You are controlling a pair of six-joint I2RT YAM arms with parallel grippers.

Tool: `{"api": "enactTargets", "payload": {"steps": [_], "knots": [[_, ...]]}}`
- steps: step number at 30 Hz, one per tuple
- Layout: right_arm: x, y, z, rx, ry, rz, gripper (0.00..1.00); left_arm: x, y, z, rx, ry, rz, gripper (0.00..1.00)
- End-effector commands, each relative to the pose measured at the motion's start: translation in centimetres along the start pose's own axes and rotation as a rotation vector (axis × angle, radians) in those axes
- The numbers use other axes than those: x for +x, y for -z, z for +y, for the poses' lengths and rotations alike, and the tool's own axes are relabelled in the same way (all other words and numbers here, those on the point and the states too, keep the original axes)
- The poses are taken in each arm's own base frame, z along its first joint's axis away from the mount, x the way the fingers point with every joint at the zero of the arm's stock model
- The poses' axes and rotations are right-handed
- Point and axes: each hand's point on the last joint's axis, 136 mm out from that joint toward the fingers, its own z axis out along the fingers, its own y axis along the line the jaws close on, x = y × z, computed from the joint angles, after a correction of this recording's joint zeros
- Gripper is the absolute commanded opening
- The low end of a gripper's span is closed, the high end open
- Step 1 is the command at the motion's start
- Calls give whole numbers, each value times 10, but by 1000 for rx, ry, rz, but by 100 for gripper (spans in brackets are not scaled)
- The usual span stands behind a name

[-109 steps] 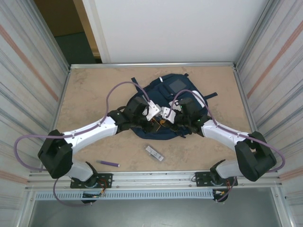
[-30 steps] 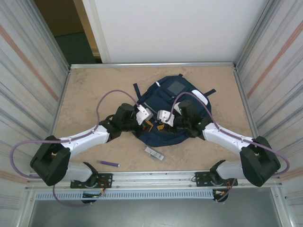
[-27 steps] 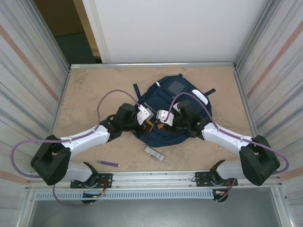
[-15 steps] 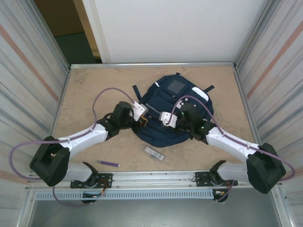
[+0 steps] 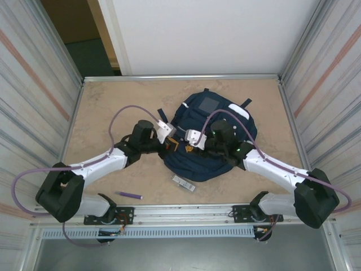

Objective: Pack the student bag

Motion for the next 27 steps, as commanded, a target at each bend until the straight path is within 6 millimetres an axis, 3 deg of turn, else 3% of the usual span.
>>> {"api": "enactTargets", "payload": {"steps": [1, 4, 6, 9, 12, 13, 15, 19, 21, 23, 27], "knots": [[-4, -5, -18, 84, -72, 14, 40, -31, 6, -30, 88, -61, -72, 0], [16, -6, -9, 49, -46, 101, 40, -34, 4, -34, 78, -73, -74, 0], [27, -1, 3, -23, -28, 161, 39, -34, 4, -30, 52, -47, -72, 0], [39, 8, 6, -33, -29, 215, 34, -29, 3, -27, 42, -52, -68, 0], [41, 15, 5, -30, -45, 209, 7, -24, 2, -19, -2, -53, -59, 0], [39, 18, 4, -30, -49, 201, 0, -23, 3, -13, -36, -49, -53, 0], [33, 25, 2, -26, -45, 171, 0, -18, 4, 5, -131, -44, -36, 0], [26, 41, -6, -10, -44, 104, 0, -8, 18, 66, -372, 42, 18, 0], [25, 44, -13, 10, -54, 85, 0, -5, 25, 85, -410, 109, 34, 0], [24, 43, -17, 14, -54, 70, 0, -9, 22, 84, -362, 112, 29, 0], [19, 34, -24, 17, -35, 29, 0, -16, 15, 57, -243, 56, -4, 0]]}}
